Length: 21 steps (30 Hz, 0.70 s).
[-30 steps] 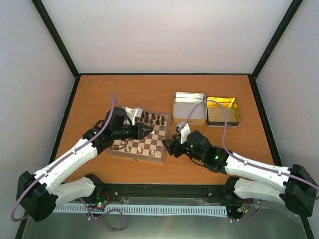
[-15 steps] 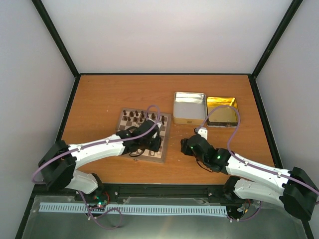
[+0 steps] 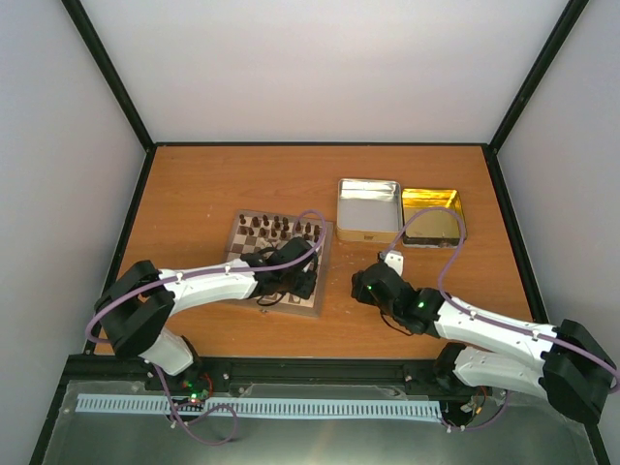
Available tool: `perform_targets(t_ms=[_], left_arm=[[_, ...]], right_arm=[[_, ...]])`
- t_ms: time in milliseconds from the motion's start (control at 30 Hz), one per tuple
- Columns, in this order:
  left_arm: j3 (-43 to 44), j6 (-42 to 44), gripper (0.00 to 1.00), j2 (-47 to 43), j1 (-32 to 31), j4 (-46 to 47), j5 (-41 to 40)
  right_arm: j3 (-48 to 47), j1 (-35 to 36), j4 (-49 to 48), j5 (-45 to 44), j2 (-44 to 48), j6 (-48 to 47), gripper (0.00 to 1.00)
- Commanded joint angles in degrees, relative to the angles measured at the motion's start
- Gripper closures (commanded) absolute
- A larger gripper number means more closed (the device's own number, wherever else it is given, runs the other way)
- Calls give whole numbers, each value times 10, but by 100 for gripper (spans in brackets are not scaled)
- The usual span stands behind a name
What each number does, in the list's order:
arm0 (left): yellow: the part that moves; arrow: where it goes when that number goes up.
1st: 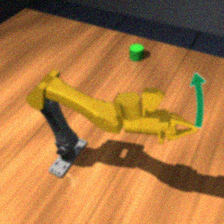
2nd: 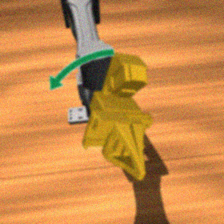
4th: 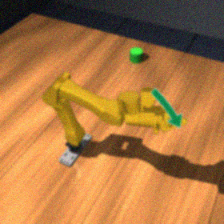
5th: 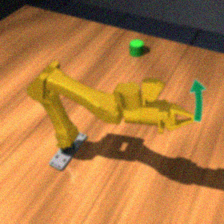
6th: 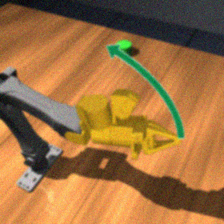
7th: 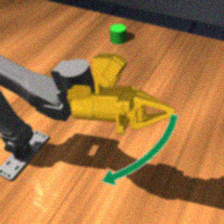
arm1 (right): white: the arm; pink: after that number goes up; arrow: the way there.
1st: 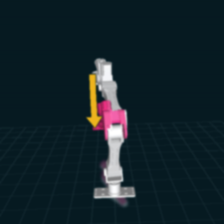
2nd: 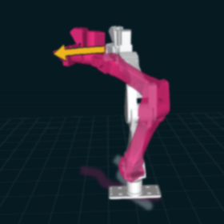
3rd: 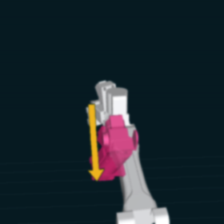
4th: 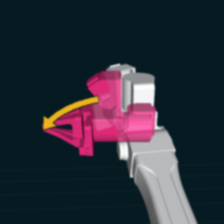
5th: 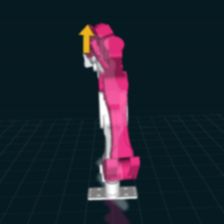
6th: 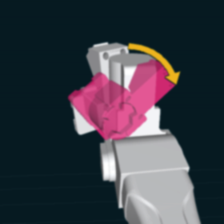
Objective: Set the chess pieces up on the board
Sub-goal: Place the chess piece on the chessboard.
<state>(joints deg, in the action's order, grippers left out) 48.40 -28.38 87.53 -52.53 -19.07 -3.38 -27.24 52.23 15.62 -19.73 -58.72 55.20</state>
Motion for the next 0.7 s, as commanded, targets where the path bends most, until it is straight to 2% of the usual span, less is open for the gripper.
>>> perform_targets(t_ms=[0, 667], left_arm=[[15, 19, 95, 1, -6, 13, 12], [15, 49, 91, 9, -6, -19, 15]], right_arm=[[4, -4, -8, -5, -9, 16, 36], [8, -4, -4, -8, -5, 26, 36]])
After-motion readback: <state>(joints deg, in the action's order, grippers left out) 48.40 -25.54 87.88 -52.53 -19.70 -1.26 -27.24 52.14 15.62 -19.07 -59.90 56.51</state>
